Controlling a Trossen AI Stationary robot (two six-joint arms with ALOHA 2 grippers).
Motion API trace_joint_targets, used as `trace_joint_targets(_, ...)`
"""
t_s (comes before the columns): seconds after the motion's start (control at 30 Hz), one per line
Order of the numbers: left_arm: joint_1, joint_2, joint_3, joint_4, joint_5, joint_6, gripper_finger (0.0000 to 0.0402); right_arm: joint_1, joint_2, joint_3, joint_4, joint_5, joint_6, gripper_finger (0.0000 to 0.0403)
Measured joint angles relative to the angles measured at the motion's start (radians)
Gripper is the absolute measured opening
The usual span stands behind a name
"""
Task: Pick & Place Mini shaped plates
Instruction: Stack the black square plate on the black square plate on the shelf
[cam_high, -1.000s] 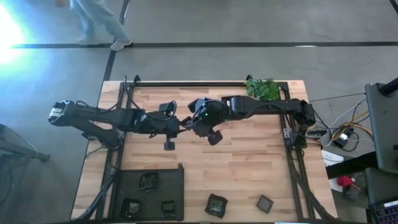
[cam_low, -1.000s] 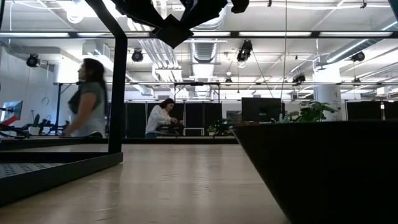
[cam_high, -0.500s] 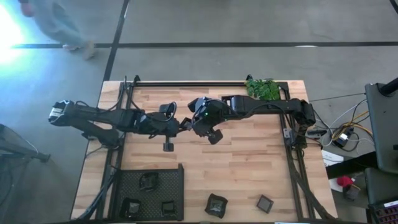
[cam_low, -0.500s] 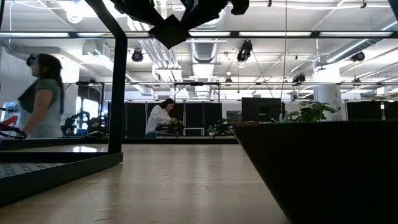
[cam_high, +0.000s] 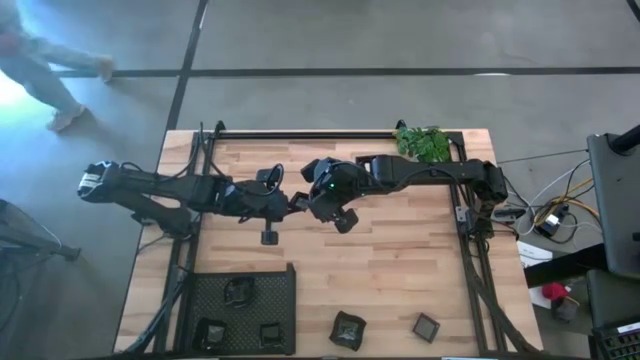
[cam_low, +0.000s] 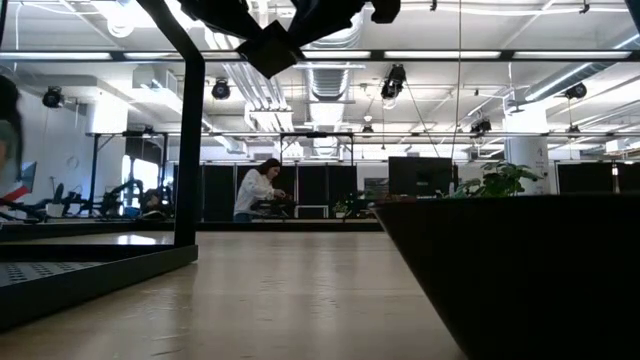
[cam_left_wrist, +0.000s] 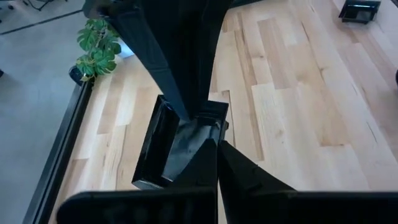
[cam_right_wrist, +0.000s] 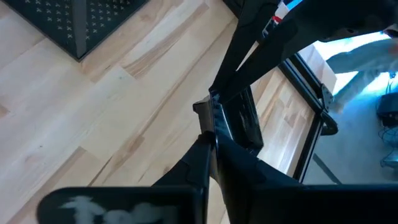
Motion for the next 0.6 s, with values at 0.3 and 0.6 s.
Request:
trace_joint_targets(0.3, 0.001, 0.0, 0.0, -0.006, 0.005, -0.011, 0.0, 0.003, 0.0, 0.002, 0.005, 0.002, 0.011, 0.009)
trace_joint_targets(0.6, 0.001, -0.048, 0.0, -0.074, 0.022, -0.115, 0.0, 0.003, -0.043, 0.002, 0.002, 0.001, 0.168, 0.0102)
